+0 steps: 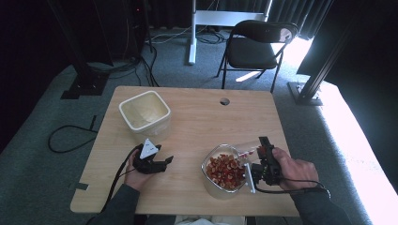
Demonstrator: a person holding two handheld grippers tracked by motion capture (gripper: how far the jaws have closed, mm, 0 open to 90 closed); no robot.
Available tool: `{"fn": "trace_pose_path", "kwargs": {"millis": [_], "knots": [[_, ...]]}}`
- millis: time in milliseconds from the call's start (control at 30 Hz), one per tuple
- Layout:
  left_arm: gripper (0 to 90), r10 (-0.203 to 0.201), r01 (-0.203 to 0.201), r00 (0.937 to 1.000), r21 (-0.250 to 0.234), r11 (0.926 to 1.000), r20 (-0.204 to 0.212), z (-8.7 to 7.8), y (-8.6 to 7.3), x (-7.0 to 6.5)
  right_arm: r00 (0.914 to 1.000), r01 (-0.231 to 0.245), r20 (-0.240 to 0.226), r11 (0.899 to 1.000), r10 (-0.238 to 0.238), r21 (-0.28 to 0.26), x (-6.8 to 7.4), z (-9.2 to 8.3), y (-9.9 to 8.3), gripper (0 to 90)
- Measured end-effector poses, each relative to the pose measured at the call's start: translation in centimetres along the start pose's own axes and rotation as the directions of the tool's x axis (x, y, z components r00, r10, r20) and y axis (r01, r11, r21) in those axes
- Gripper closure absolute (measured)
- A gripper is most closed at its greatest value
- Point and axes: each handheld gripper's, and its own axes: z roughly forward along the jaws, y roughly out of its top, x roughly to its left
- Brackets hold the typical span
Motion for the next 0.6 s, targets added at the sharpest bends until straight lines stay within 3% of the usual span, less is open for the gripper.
{"fn": "trace_pose_path", "kwargs": {"millis": [600], "knots": [[30.8, 0.001, -0.001, 1.0000, 0.003, 1.0000, 0.003, 0.06, -0.03, 0.00, 0.9994, 0.032, 0.014, 0.999, -0.032, 0.006, -0.06, -0.02, 0.34, 43.4]]}}
